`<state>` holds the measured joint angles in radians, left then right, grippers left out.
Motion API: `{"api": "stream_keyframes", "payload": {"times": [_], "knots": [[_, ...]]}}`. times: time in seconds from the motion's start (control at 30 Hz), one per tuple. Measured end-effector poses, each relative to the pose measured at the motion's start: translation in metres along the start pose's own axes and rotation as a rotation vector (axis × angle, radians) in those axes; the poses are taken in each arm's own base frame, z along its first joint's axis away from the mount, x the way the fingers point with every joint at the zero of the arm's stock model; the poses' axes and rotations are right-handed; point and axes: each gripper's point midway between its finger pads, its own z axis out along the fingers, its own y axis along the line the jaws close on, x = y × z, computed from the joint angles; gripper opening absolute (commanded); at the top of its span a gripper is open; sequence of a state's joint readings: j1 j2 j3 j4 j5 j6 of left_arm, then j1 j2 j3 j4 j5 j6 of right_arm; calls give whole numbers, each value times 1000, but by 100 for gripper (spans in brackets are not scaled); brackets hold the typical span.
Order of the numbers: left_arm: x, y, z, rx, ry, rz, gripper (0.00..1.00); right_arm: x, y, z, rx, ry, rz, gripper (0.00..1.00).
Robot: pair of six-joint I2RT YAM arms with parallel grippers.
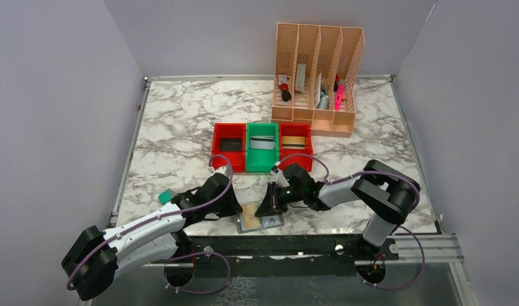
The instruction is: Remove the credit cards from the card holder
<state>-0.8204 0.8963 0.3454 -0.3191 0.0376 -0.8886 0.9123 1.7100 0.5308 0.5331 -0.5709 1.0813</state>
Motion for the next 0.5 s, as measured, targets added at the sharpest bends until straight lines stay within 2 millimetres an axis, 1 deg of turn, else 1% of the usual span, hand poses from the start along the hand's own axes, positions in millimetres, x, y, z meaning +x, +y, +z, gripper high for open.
{"api": "stream_keyframes", "payload": {"times": [0.13, 0.27, 0.4, 0.5], "knots": [[0, 0, 0, 0, 0, 0, 11, 0, 5, 0, -28, 10, -10, 21], [0, 0, 0, 0, 0, 0, 12, -1, 0, 4, -5, 21, -3, 25], [0, 0, 0, 1, 0, 0, 14, 0, -10, 3, 50, 18, -2, 28], [0, 0, 0, 1, 0, 0, 15, -6, -10, 0, 86, -4, -23, 30]]}}
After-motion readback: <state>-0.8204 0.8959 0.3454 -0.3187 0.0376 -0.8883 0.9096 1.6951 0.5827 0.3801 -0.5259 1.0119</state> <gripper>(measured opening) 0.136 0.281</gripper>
